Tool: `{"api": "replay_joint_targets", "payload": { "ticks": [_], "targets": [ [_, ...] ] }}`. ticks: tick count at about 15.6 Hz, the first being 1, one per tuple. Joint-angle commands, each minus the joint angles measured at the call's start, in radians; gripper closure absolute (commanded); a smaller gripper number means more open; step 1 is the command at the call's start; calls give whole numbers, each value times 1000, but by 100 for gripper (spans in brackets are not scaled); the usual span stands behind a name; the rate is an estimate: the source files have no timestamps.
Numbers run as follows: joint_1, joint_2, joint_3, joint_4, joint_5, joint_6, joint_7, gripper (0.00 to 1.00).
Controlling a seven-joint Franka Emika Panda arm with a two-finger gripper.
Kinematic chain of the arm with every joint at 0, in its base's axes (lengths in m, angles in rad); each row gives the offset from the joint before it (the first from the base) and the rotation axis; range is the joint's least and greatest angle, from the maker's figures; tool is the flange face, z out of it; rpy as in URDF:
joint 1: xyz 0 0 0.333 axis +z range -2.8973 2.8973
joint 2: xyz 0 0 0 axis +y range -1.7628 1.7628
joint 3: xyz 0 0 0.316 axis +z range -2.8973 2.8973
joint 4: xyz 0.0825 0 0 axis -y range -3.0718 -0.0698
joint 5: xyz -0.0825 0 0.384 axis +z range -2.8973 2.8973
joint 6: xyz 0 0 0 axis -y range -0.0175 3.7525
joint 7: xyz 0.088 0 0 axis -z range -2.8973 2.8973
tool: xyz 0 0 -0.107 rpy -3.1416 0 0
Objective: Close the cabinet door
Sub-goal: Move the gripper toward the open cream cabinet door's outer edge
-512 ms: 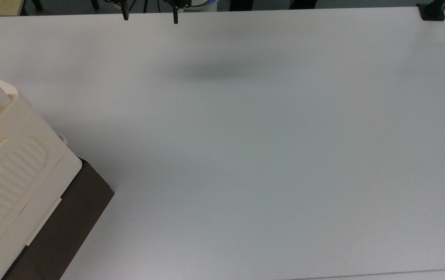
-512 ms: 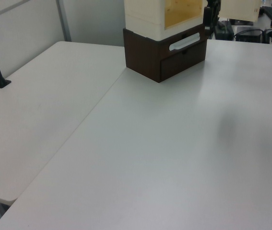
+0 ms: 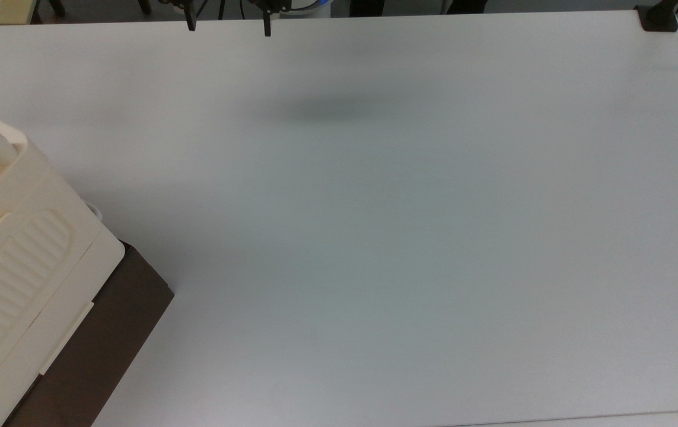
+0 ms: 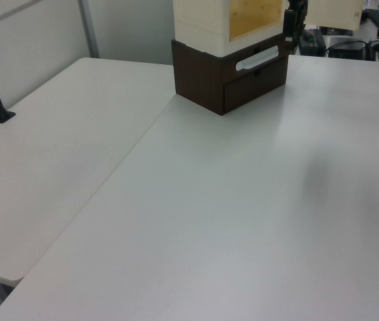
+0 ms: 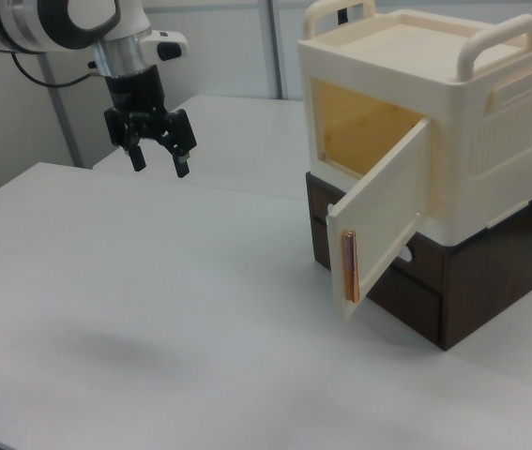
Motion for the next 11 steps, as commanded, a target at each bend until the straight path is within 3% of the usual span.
{"api": "replay_joint_targets", "payload": {
  "ticks": [1,4,5,6,11],
  "targets": [
    [6,-27,-6,-25,-15,-25,-5,33],
    [7,-30,-6,-22,-12,-31,-5,84],
    [7,-30,-6,-19,-12,-31,-5,94],
    [6,-30,-6,-18,-12,-31,-5,100],
    [4,-35,-11,1,-9,-31,-3,100]
  ]
}}
